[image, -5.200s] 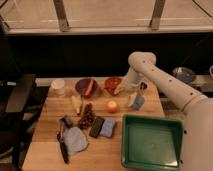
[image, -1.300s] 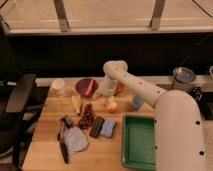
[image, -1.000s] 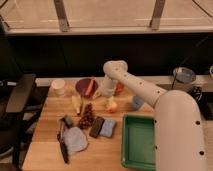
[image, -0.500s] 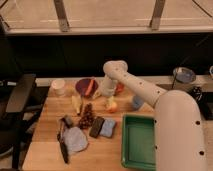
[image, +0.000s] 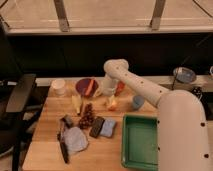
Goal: Place apple in plastic cup
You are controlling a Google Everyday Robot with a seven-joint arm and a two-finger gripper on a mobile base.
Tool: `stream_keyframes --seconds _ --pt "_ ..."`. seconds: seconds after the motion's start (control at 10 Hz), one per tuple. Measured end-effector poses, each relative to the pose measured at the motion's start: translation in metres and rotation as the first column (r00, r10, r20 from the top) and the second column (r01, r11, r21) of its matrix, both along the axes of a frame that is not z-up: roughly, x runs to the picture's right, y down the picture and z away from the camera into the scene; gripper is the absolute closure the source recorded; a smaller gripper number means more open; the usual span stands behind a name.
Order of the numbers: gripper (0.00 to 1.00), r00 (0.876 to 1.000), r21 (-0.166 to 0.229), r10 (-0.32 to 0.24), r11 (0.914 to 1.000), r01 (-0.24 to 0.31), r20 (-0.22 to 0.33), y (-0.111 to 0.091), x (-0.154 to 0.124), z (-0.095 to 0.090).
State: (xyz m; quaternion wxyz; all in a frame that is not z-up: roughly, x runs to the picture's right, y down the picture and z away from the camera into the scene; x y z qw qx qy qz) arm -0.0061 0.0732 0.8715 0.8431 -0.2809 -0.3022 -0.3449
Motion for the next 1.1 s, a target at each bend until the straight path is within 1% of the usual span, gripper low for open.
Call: stream_keyframes --seconds 0.1,0.2,0.3,0.4,0.6,0.7,1.0,1.1 --pt "0.34 1.0 0.016 0.001 0.9999 -0.001 -0.011 -0.007 0.002 -0.009" --pt "0.34 1.0 0.023 -0.004 0.9997 0.004 -0.026 -0.01 0.002 -0.015" --pt "0.34 0.999 0.025 -0.009 0.9996 0.01 -0.043 -0.011 0.001 -0.017" --pt "0.34 0.998 0.02 -0.02 0.9996 0.021 -0.059 -0.009 0.003 -0.016" --pt "0.34 0.994 0.005 -0.041 0.9991 0.042 -0.102 -0.004 0.009 -0.01" --pt "0.34 0.991 -0.003 -0.043 0.9991 0.043 -0.125 -0.001 0.015 -0.006" --pt "0.34 0.985 -0.027 -0.022 0.9995 0.017 -0.172 0.011 0.039 0.012" --pt "0.34 0.983 -0.036 -0.014 0.9993 0.008 -0.181 0.014 0.043 0.018"
